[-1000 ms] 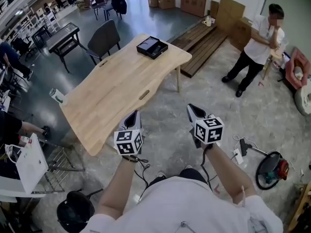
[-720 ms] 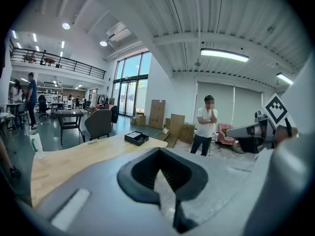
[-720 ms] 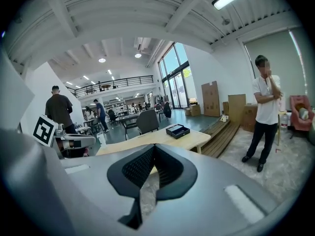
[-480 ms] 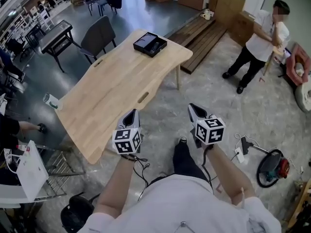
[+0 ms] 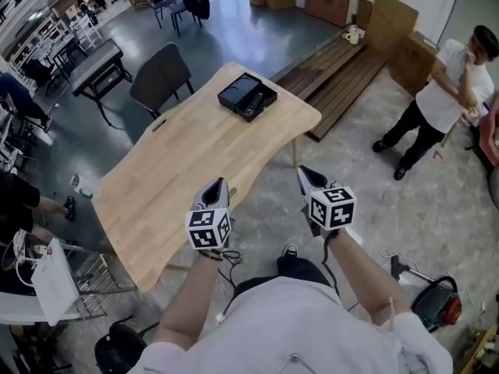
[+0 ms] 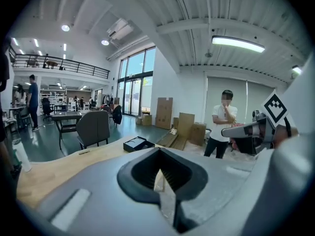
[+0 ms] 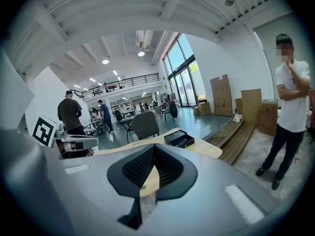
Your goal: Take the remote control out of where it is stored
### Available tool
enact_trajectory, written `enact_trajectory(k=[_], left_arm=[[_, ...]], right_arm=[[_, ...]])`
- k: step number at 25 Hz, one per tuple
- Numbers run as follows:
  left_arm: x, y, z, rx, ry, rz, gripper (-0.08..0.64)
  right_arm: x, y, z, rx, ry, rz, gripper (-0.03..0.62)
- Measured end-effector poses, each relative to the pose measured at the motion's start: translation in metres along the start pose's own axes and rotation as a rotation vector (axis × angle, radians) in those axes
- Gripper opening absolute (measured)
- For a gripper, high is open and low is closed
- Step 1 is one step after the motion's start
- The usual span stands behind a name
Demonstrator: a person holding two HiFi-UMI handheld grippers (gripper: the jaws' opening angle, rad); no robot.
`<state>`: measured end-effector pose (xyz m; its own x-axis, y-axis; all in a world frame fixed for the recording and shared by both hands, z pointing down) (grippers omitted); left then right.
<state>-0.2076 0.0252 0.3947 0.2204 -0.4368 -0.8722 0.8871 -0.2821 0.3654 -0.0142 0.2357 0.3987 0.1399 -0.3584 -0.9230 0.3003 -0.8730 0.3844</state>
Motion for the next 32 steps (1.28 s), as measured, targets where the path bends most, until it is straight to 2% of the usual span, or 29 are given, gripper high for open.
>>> enact_trajectory(k=[4, 9, 15, 22, 26, 32], left_arm=[[0.024, 0.051, -0.01, 0.038, -0.008, -0.022, 0.0], [0.04, 0.117, -0.002, 0.08, -0.023, -0.007, 0.0], [0.065, 0.211, 0.011, 0.064, -0.037, -0.008, 0.0], [0.109, 0.329, 0.053, 0.044, -0.07, -0.002, 0.0], [0.127, 0.384, 0.079, 0.042, -0.077, 0.029, 0.0], [0.13, 0.427, 0.101, 0.053, -0.107, 0.088, 0.0]], right_arm=[[0.02, 0.045, -0.051, 0.05, -0.005, 0.003, 0.026], [0.031, 0.108, -0.102, 0.088, 0.016, 0.018, 0.026], [0.043, 0.182, -0.158, 0.086, 0.051, 0.015, 0.026], [0.076, 0.295, -0.208, 0.101, -0.028, 0.101, 0.026], [0.091, 0.358, -0.224, 0.127, -0.058, 0.144, 0.026], [0.096, 0.431, -0.242, 0.187, -0.111, 0.214, 0.026]])
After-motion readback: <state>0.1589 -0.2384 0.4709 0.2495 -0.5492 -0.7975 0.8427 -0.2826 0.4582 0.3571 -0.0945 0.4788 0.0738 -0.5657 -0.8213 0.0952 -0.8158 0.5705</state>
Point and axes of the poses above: the fingertips, and each gripper's own axes: y forward along the fingers, z to its left, x out of its top, the point moved 9 cm from there along -y, backward along the fingers, and after that the axes turned 15 degrees about -y, right-handed, at the moved point
